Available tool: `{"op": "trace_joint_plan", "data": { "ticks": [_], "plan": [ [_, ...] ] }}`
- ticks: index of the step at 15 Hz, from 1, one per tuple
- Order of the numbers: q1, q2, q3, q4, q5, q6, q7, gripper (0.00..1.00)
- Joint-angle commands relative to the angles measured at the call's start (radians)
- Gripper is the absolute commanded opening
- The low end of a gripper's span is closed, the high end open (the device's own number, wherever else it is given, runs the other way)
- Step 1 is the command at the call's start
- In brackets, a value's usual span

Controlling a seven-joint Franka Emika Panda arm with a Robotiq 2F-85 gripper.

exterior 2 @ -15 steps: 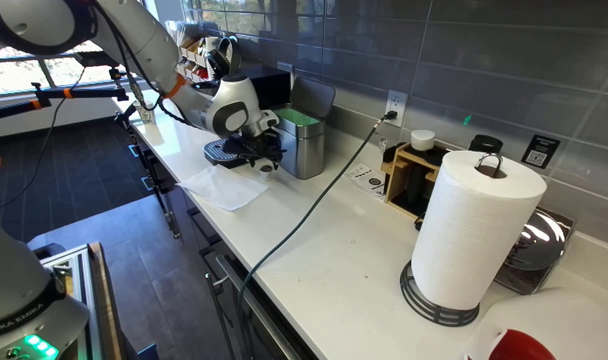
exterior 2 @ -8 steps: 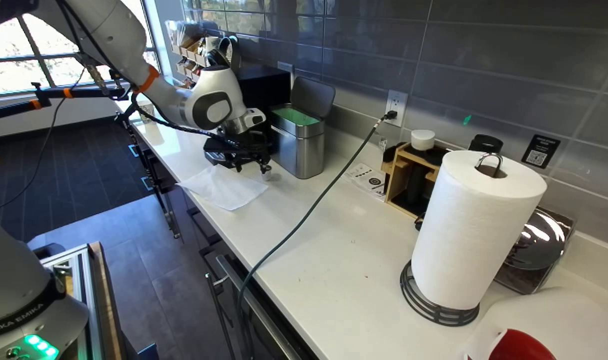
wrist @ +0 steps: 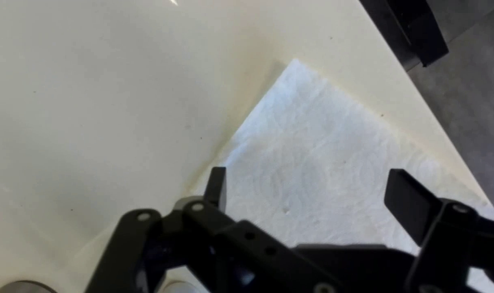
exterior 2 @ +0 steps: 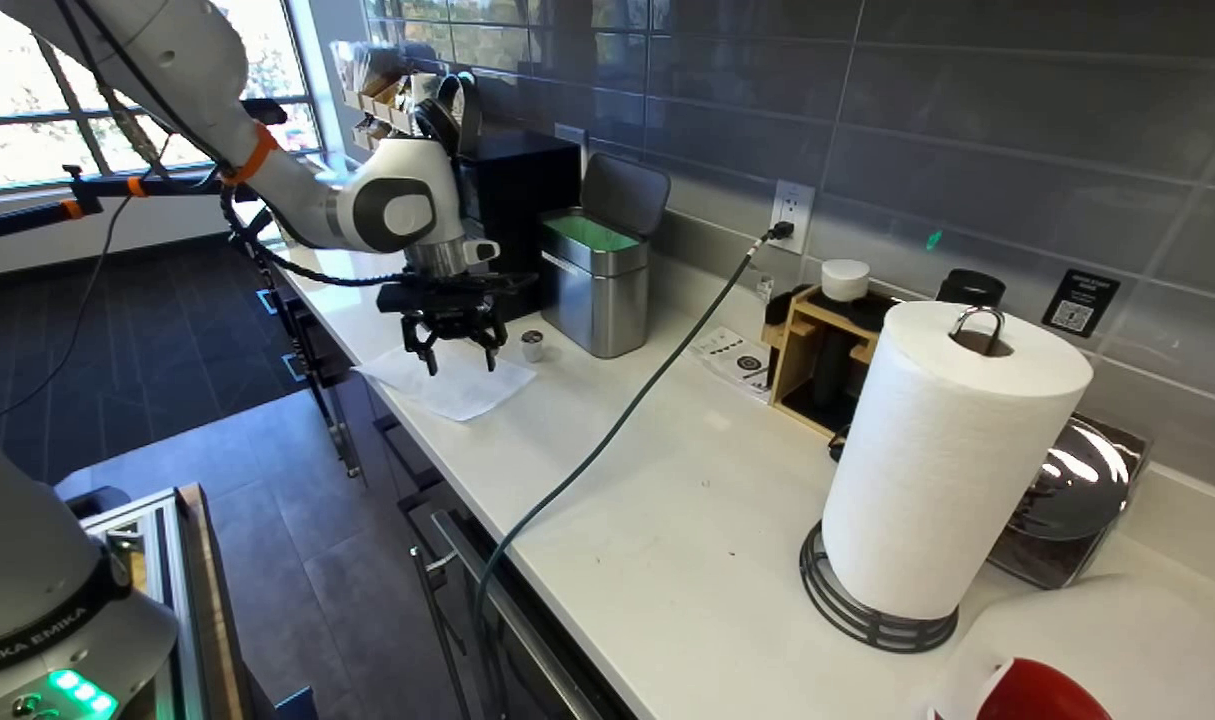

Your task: Move the capsule to the back

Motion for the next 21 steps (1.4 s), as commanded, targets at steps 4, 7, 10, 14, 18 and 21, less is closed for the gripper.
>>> {"op": "trace_joint_plan", "data": {
  "ticks": [4,7,10,14,18,21],
  "plan": [
    [0.003,0.015,0.0,0.001,-0.023,-0.001,-0.007,1.0],
    [0.003,0.017,0.0,0.001,-0.024,-0.001,-0.006,1.0],
    [0.0,0.03,0.003,0.009,0.034,0.034,0.004,1.0],
    [-0.02,0.04,0.012,-0.015,0.265,0.147,-0.001,1.0],
    [-0.028,0.074,0.022,-0.028,0.37,0.216,-0.031,1.0],
    [-0.028,0.107,0.028,-0.039,0.362,0.259,-0.01,1.0]
  ]
}}
